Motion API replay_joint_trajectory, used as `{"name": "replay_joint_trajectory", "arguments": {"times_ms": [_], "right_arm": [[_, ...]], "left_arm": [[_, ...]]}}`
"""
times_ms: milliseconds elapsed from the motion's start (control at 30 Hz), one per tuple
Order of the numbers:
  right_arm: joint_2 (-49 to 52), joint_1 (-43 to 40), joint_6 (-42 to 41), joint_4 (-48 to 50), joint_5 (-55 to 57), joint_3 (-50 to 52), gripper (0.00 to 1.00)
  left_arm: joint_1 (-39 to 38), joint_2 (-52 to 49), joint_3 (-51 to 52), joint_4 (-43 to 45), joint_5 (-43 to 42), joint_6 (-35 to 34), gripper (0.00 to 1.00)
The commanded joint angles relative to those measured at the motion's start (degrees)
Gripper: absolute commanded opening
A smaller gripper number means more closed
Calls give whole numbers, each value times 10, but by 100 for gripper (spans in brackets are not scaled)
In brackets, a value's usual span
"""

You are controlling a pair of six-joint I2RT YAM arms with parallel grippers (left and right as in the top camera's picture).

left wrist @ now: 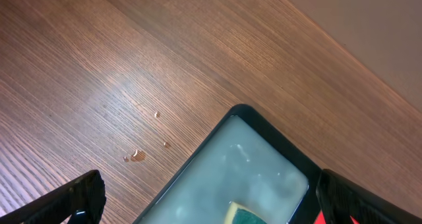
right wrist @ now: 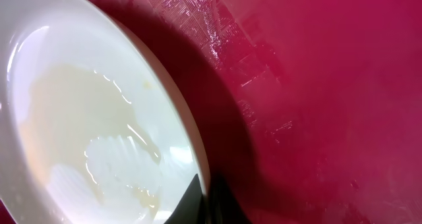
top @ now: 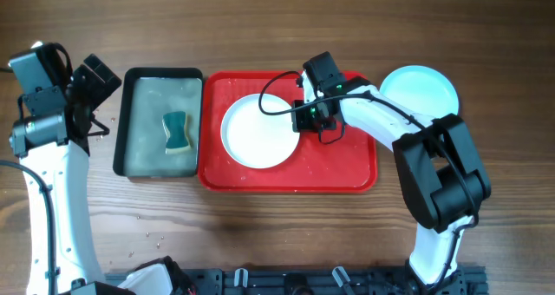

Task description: Clean dirty plates on tray and stack at the side

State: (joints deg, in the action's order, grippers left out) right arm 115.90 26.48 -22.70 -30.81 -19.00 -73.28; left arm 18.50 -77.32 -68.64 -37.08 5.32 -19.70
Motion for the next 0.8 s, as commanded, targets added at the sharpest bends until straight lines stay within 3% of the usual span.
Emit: {"name": "replay_joint_trajectory", "arguments": {"times_ms": [0, 333, 633, 767], "right_arm": [[-1, 2, -4, -51, 45, -45, 4], [-23, 10, 0, -99, 88, -160, 4], [-23, 130, -60, 54, 199, -161, 4], [-19, 195, -57, 120, 330, -161, 4]], "left_arm": [[4, -3, -4, 0, 3, -9, 100], [4, -3, -4, 0, 3, -9, 100], [4, -3, -4, 0, 3, -9, 100], [4, -3, -4, 0, 3, -9, 100]]}}
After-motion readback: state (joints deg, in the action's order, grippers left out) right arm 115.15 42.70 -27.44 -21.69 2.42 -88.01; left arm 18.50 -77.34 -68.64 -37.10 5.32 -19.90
